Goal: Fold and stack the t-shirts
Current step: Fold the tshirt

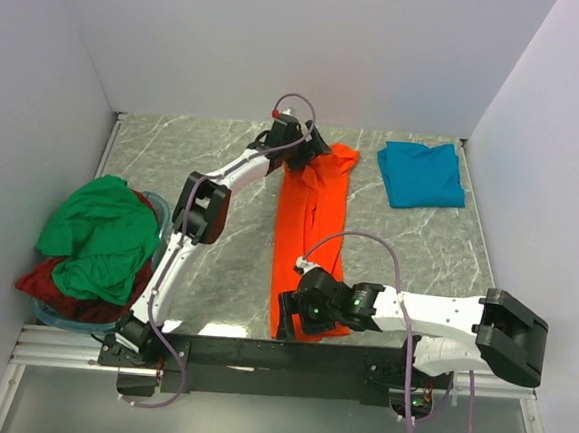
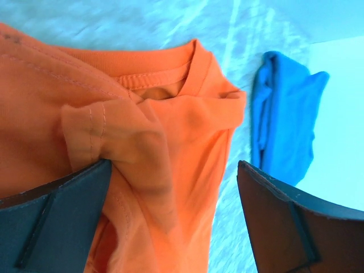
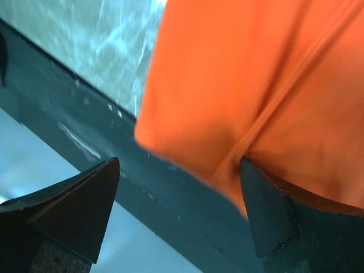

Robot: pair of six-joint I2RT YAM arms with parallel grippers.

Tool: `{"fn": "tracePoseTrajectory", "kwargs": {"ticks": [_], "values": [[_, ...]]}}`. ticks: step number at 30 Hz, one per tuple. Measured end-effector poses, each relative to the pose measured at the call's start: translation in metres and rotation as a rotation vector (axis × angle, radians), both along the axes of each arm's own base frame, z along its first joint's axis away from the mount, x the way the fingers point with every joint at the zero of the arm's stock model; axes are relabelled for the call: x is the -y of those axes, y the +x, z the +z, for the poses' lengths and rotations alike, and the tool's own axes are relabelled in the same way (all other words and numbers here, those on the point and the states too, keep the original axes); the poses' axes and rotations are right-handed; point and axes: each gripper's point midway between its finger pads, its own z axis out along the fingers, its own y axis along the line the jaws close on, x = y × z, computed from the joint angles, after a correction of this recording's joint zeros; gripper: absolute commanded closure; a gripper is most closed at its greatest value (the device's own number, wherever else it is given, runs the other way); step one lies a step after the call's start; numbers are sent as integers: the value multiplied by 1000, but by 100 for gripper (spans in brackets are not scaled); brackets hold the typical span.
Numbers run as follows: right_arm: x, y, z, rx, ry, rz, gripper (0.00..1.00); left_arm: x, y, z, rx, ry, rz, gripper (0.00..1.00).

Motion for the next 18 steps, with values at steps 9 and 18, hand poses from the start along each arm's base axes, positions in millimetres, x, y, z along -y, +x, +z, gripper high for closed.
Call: {"fn": "tracePoseTrajectory", "kwargs": {"ticks": [9,18], "values": [[2,20,51,141,14,-67,3,15,24,15,114,-68,-17,1],[47,59,91,288,-8,-299,0,-8,-4,89,141,42,-43,0]]}}
